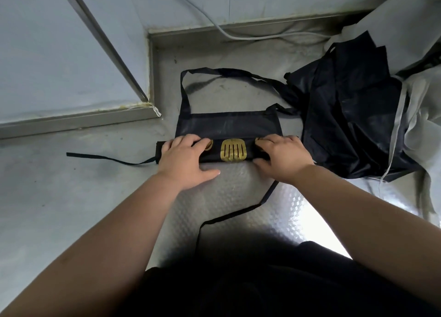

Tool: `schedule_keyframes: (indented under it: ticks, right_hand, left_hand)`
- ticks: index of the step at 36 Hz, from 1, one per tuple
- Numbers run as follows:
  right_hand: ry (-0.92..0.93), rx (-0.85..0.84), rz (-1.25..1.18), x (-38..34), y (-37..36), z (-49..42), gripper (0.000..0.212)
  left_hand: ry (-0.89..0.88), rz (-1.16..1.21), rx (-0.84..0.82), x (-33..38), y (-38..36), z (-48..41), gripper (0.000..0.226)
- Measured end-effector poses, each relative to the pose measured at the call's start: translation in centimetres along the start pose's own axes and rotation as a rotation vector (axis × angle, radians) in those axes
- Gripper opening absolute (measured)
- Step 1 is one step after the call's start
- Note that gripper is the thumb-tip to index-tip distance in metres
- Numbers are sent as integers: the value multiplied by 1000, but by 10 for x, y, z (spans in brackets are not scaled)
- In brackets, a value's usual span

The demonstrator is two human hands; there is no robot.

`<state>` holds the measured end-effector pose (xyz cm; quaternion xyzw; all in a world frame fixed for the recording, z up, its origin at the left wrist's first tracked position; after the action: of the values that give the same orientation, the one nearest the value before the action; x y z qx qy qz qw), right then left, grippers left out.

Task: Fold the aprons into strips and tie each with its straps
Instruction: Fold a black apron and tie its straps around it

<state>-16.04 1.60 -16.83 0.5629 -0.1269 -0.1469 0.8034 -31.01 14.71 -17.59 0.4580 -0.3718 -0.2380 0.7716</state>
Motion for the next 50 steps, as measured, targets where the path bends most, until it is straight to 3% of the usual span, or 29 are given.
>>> schedule_keyframes:
  ticks: [4, 8, 10, 15, 19, 27, 30, 33, 36, 39, 50]
  right_hand:
    - [2, 22, -12, 4, 15, -3, 41]
    - [3, -36, -58, 12, 19, -6, 40]
    - [17, -104, -55, 14, 16, -10, 35]
    - [-26, -136, -94, 25, 20, -30, 32]
    - [-31, -99, -79, 29, 23, -43, 37]
    - [-81, -17, 121, 35, 22, -57, 41]
    - [-153, -29, 192, 32, 18, -56, 38]
    - [-203, 50, 216, 19, 17, -48, 35]
    - [-150, 31, 155, 2, 8, -44, 53]
    - [-135, -33, 12, -6, -4, -41, 51]
    - [66, -114, 28, -54, -22, 11, 57]
  left_hand:
    - [27, 46, 2, -6, 18, -11, 41]
    - [75, 315, -153, -16, 22, -20, 23]
    - [49, 303, -172, -18, 24, -26, 18]
    - [75, 230, -169, -24, 27, -50, 23]
    - [29, 87, -58, -22, 35, -63, 33]
    - [-34, -214, -13, -14, 30, -81, 41]
    - [-8, -290, 73, -8, 32, -77, 37]
    - [-88, -195, 218, 9, 30, -65, 30]
    - [-306, 0, 113, 38, 4, -47, 47]
    - [-174, 0, -86, 30, -25, -32, 64]
    - [-95, -31, -96, 17, -34, 49, 59]
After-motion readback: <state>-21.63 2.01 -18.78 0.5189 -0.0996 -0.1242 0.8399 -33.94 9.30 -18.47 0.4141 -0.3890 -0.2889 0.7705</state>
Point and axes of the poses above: each hand's wrist, its own z-axis away from the middle knuckle, its own y-axis out of the back of the hand, x = y × z, the point moved 7 cm from there along -z, towards the middle knuckle, and after that the axes turned 11 degrees about z, right-handed, at the moved point
